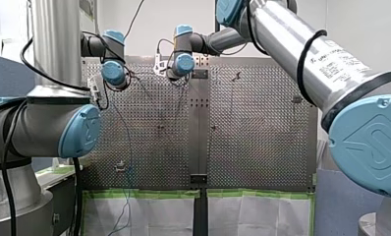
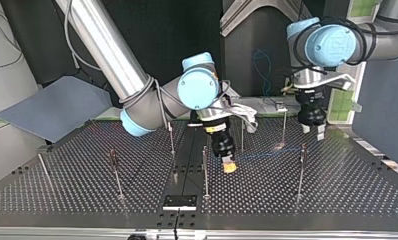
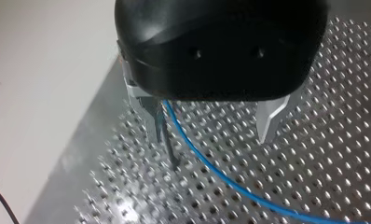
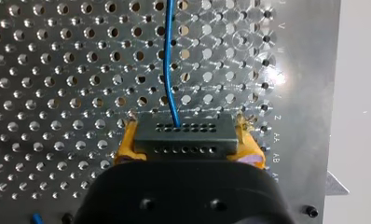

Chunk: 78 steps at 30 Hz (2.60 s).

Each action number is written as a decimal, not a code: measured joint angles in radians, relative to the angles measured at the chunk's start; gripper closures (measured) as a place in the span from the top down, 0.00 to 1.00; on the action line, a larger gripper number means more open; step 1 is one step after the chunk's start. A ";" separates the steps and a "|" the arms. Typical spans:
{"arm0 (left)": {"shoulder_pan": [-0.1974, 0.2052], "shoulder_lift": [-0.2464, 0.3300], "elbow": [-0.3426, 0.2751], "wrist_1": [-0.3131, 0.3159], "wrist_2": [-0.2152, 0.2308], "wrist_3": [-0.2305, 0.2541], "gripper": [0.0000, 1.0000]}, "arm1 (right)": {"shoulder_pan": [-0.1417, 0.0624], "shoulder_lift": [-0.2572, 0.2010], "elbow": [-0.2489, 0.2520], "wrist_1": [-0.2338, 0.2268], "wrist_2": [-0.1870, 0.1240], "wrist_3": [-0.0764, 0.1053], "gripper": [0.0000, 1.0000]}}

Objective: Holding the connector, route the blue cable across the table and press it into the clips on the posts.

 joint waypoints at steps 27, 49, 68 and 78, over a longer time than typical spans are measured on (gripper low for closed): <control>-0.089 0.051 0.018 0.007 0.059 0.170 1.00 | -0.008 0.004 0.000 0.012 0.003 0.006 0.00; -0.122 -0.083 0.140 0.056 0.047 0.173 1.00 | -0.008 0.007 0.000 0.011 0.004 0.005 0.00; -0.141 -0.227 0.236 0.077 0.033 0.171 1.00 | -0.008 0.008 0.000 0.009 0.004 0.003 0.00; -0.143 -0.228 0.236 0.076 0.009 0.163 0.00 | -0.007 0.009 0.000 0.009 0.004 0.002 0.00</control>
